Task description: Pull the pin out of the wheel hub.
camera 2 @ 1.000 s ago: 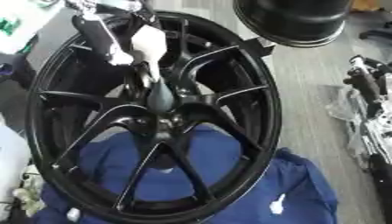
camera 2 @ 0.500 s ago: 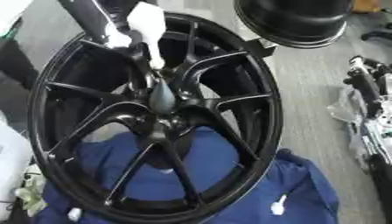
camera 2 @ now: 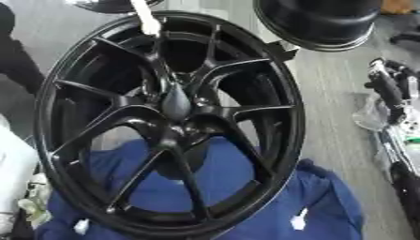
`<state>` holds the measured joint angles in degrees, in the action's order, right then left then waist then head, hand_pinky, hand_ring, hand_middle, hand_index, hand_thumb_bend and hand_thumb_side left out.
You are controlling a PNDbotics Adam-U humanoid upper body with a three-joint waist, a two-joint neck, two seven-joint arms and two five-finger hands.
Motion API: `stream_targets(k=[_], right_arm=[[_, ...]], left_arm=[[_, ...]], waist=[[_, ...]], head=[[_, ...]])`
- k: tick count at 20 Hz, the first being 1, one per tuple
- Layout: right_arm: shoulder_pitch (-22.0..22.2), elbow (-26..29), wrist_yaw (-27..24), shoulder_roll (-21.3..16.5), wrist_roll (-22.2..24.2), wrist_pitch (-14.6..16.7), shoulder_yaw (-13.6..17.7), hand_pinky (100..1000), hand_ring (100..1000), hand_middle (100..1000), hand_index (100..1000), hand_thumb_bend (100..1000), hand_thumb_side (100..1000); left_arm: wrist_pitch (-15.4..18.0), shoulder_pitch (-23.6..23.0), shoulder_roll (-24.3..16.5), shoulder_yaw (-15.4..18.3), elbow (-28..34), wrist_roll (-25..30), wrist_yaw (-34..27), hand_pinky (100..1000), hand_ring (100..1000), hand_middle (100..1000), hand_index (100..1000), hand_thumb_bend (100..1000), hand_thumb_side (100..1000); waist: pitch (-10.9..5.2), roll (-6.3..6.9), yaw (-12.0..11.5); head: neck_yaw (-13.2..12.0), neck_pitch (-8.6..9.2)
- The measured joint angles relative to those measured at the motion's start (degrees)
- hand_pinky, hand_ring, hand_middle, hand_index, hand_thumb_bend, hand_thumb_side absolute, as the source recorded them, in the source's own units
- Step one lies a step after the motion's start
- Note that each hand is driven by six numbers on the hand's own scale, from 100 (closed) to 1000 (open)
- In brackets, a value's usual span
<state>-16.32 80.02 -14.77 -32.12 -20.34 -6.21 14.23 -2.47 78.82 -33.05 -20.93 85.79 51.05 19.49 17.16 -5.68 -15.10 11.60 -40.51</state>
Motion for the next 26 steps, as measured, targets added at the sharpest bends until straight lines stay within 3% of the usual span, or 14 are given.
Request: stream_targets(k=[4, 8, 13, 14, 15, 16, 17, 18, 19, 20, 22, 23, 26], right_arm=[[0.63, 0.0, 0.0, -0.4, -0.46, 0.24, 0.62, 808, 596, 546, 803, 100, 528], [0.85, 0.01, 0.0, -0.45, -1.09, 0.4, 1.34, 808, 595, 546, 803, 100, 529], [0.92, 0.08, 0.0, -0.45, -1.64, 0.46, 2.01, 807, 595, 545, 803, 100, 532], [0.89, 0.09, 0.0, -0.45, -1.65, 0.44, 2.02, 807, 595, 546, 803, 100, 530], [0.78, 0.1, 0.0, -0.44, -1.66, 0.43, 2.02, 808, 595, 546, 803, 100, 528], [0.72, 0.16, 0.0, -0.44, -1.67, 0.42, 2.02, 808, 595, 546, 803, 100, 528], [0.72, 0.23, 0.0, -0.44, -1.69, 0.41, 2.02, 807, 595, 545, 803, 100, 527], [0.72, 0.28, 0.0, -0.44, -1.7, 0.39, 2.02, 807, 595, 545, 803, 100, 527], [0.71, 0.32, 0.0, -0.44, -1.72, 0.38, 2.03, 807, 595, 545, 803, 100, 528], [0.7, 0.37, 0.0, -0.44, -1.72, 0.37, 2.03, 807, 595, 545, 803, 100, 528], [0.69, 0.38, 0.0, -0.42, -1.72, 0.37, 2.03, 807, 594, 545, 803, 100, 527], [0.68, 0.38, 0.0, -0.42, -1.72, 0.37, 2.03, 807, 595, 546, 803, 100, 527], [0.68, 0.39, 0.0, -0.42, -1.73, 0.37, 2.03, 807, 595, 546, 803, 100, 526]], left_arm=[[-4.44, -9.36, -10.52, 6.08, 10.55, -4.67, -7.83, 689, 489, 328, 216, 100, 260], [-8.31, -23.56, -20.24, 13.73, 17.91, -12.39, -13.69, 687, 488, 328, 216, 100, 264], [-11.11, -40.67, -25.5, 20.59, 21.75, -20.89, -15.44, 700, 512, 369, 261, 100, 257], [-11.48, -43.01, -25.5, 21.34, 22.06, -22.01, -15.16, 720, 540, 413, 322, 100, 261], [-11.84, -44.97, -25.48, 21.98, 22.09, -22.98, -14.71, 769, 607, 497, 449, 100, 260], [-12.12, -46.65, -25.42, 22.54, 21.96, -23.75, -14.08, 812, 688, 585, 596, 100, 258], [-12.27, -47.99, -25.35, 22.88, 21.71, -24.21, -13.38, 878, 799, 731, 772, 100, 197], [-12.18, -49.09, -25.33, 23.07, 21.32, -24.36, -12.38, 901, 823, 759, 806, 100, 295], [-11.94, -50.0, -25.22, 23.24, 20.8, -24.26, -10.98, 914, 835, 771, 825, 100, 456], [-11.59, -50.69, -24.9, 23.37, 20.22, -24.02, -9.25, 932, 848, 785, 851, 100, 703], [-10.88, -51.64, -24.27, 23.61, 18.99, -23.62, -5.36, 939, 853, 788, 861, 100, 899], [-10.64, -52.03, -23.96, 23.64, 18.35, -23.42, -3.72, 943, 855, 790, 866, 101, 969], [-10.24, -52.77, -23.05, 23.66, 16.61, -23.05, -0.57, 947, 858, 791, 869, 100, 1000]], waist=[[-0.82, 0.05, -1.52], [-1.15, 0.08, -2.67], [-1.16, -0.07, -3.11], [-1.16, -0.17, -3.1], [-1.16, -0.26, -3.04], [-1.16, -0.32, -2.99], [-1.16, -0.37, -2.96], [-1.17, -0.46, -2.92], [-1.17, -0.53, -2.9], [-1.17, -0.58, -2.9], [-1.17, -0.64, -2.88], [-1.17, -0.7, -2.88], [-1.17, -0.96, -2.88]], head=[[1.55, -0.77], [2.56, -1.22], [3.19, -1.19], [3.19, -1.15], [3.19, -1.11], [3.17, -1.07], [3.15, -0.88], [3.12, -0.65], [3.06, -0.55], [2.95, -0.4], [2.62, -0.13], [2.51, -0.11], [2.0, 0.05]])
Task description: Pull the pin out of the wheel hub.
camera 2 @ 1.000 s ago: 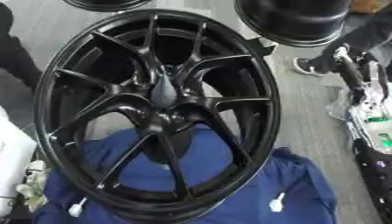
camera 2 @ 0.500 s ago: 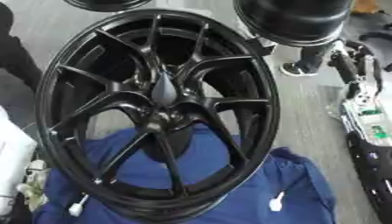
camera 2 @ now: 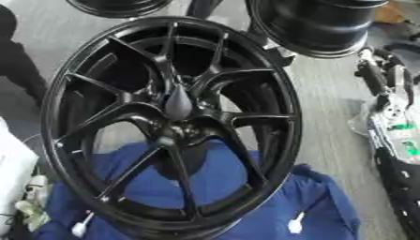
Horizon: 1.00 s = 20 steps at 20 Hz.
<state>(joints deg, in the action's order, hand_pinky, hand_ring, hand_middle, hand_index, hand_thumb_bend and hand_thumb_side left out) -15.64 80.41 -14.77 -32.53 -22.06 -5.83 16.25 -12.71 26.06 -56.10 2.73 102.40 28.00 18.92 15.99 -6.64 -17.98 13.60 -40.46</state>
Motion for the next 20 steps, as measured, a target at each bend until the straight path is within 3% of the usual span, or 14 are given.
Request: stream_targets(k=[5, 7, 8, 9, 13, 14, 16, 17, 20], right_arm=[[-0.01, 0.0, 0.0, 0.01, -0.01, 0.0, 0.03, 807, 595, 546, 803, 100, 525], [-0.01, 0.0, 0.0, 0.02, -0.01, 0.0, 0.03, 807, 595, 546, 803, 100, 524], [-0.01, 0.0, 0.0, 0.02, -0.01, 0.0, 0.03, 807, 595, 546, 803, 100, 524], [-0.01, 0.0, 0.0, 0.02, -0.01, 0.0, 0.03, 807, 595, 546, 803, 100, 524], [-0.01, -0.01, 0.0, 0.02, 0.0, 0.01, 0.03, 807, 595, 546, 803, 100, 524], [-0.02, -0.01, 0.0, 0.02, 0.0, 0.01, 0.03, 807, 595, 546, 803, 100, 523], [-0.03, -0.01, 0.0, 0.03, 0.02, 0.03, 0.03, 807, 595, 546, 803, 100, 522], [-0.05, -0.01, 0.0, 0.03, 0.03, 0.04, 0.03, 807, 595, 546, 803, 100, 522], [-0.33, -0.01, 0.0, 0.06, -0.02, 0.18, 0.03, 807, 595, 546, 803, 100, 540]], left_arm=[[0.59, -0.15, 0.78, -0.03, -1.19, 0.59, 1.45, 949, 859, 790, 873, 100, 976], [0.82, -0.16, 0.99, -0.06, -1.44, 0.84, 1.58, 955, 864, 791, 875, 100, 815], [1.01, -0.16, 1.13, -0.07, -1.45, 1.04, 1.67, 956, 864, 788, 867, 100, 620], [1.25, -0.16, 1.2, -0.09, -1.45, 1.29, 1.72, 963, 868, 783, 846, 100, 161], [1.71, -0.33, 1.26, -0.1, -1.94, 2.06, 1.96, 953, 859, 768, 834, 100, 197], [1.5, -0.34, 1.26, -0.1, -2.17, 2.01, 1.95, 943, 851, 767, 840, 100, 576], [0.36, -0.38, 1.57, -0.06, -2.5, 0.89, 1.21, 923, 834, 759, 841, 100, 805], [-0.55, -0.4, 1.85, -0.01, -2.5, -0.44, 0.16, 899, 807, 745, 839, 100, 850], [-3.18, -0.41, 3.16, 0.73, -1.89, -9.16, -7.82, 826, 740, 697, 825, 100, 792]], waist=[[0.0, -0.3, 0.01], [0.0, -0.36, 0.01], [0.0, -0.38, 0.01], [0.0, -0.44, 0.01], [0.0, -0.66, -0.06], [0.0, -0.66, -0.07], [0.0, -0.76, -0.11], [0.0, -0.84, -0.12], [-0.07, -0.96, -0.15]], head=[[-0.53, 0.33], [-0.7, 0.36], [-0.81, 0.38], [-0.91, 0.43], [-1.1, 0.6], [-1.14, 0.61], [-1.2, 0.63], [-1.21, 0.63], [-1.44, 0.63]])
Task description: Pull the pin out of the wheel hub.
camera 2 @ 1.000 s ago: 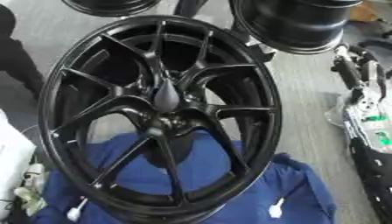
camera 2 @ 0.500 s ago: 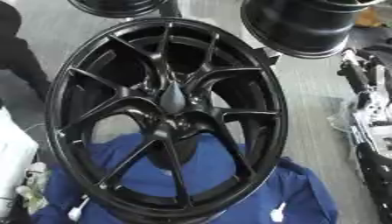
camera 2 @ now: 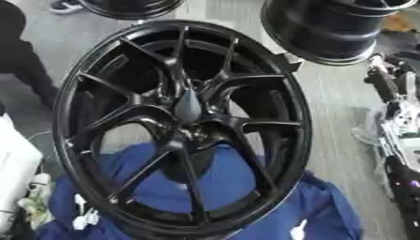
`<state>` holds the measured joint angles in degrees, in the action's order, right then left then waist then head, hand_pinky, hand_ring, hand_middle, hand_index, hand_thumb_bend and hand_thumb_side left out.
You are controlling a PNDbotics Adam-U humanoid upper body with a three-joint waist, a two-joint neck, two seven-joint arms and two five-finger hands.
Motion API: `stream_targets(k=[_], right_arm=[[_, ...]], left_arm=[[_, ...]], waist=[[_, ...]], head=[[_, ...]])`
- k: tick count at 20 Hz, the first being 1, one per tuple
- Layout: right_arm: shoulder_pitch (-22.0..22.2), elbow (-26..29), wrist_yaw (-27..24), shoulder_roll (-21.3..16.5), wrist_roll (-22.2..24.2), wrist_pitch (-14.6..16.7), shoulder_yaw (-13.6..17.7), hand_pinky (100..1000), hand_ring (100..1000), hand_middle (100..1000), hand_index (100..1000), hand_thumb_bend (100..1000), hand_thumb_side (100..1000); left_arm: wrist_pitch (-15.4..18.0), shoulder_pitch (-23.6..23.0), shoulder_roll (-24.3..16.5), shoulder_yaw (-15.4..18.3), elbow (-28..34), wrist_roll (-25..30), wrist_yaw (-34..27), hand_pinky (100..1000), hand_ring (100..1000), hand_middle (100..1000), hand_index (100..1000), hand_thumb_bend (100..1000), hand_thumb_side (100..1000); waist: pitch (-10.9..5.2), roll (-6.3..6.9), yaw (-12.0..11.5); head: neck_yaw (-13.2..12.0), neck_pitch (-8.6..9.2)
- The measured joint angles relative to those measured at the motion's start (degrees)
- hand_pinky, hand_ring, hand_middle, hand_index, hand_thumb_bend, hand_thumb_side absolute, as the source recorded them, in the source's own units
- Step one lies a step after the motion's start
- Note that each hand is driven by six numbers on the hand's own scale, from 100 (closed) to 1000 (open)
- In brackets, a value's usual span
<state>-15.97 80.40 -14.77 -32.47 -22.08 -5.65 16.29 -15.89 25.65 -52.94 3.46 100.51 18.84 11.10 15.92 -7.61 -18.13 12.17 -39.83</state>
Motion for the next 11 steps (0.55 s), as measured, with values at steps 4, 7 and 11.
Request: stream_targets(k=[4, 7, 11], right_arm=[[-0.27, 0.01, 0.06, 0.06, -0.16, 0.17, 0.07, 806, 594, 545, 803, 100, 520], [-0.84, 0.37, 0.57, 0.23, -0.5, 0.43, 0.24, 806, 593, 544, 803, 100, 523], [-1.72, 1.53, 1.53, 0.48, -1.4, 0.92, 0.3, 805, 594, 544, 803, 100, 526]], left_arm=[[2.53, -1.21, 2.08, 0.17, 3.79, -16.9, -18.1, 780, 694, 640, 746, 100, 688], [8.47, -2.26, 3.96, -0.93, 8.27, -25.52, -29.41, 774, 685, 630, 735, 100, 658], [15.12, -3.01, 6.93, -2.8, 12.21, -28.52, -36.98, 787, 697, 646, 749, 100, 651]], waist=[[-0.14, -0.01, 0.18], [-0.37, -0.01, 0.44], [-0.63, 0.06, 0.76]], head=[[-0.74, -0.1], [-1.37, -0.4], [-2.01, -0.89]])
